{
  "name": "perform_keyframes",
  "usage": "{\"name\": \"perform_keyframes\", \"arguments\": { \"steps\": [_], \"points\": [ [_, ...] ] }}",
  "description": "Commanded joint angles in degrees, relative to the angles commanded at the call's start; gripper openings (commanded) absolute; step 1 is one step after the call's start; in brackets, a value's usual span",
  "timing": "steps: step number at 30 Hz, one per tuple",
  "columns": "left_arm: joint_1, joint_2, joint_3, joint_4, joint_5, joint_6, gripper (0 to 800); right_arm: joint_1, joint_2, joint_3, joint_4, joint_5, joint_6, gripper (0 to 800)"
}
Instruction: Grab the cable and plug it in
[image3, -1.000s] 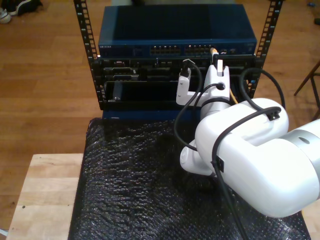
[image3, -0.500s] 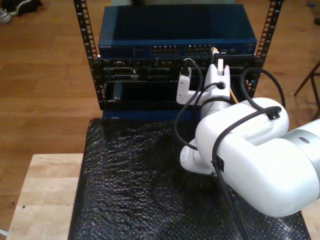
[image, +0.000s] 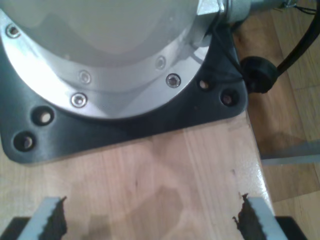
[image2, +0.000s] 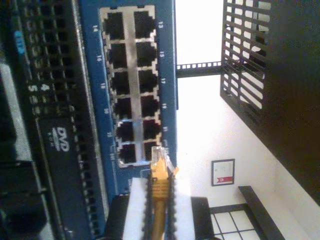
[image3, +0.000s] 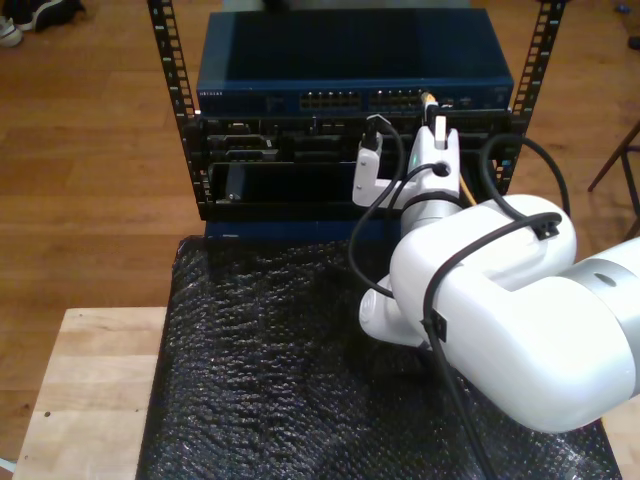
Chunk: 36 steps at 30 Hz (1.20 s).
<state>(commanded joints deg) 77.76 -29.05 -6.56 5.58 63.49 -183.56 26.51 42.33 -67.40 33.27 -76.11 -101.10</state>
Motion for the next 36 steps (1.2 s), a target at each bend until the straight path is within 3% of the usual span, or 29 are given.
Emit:
{"name": "perform_keyframes", "arguments": {
  "steps": [36],
  "points": [
    [0.09, 0.00, 0.00, 0.00, 0.00, 0.00, 800, -0.26, 0.70, -0.70, -0.09, 0.00, 0.00, 0]
  ]
}}
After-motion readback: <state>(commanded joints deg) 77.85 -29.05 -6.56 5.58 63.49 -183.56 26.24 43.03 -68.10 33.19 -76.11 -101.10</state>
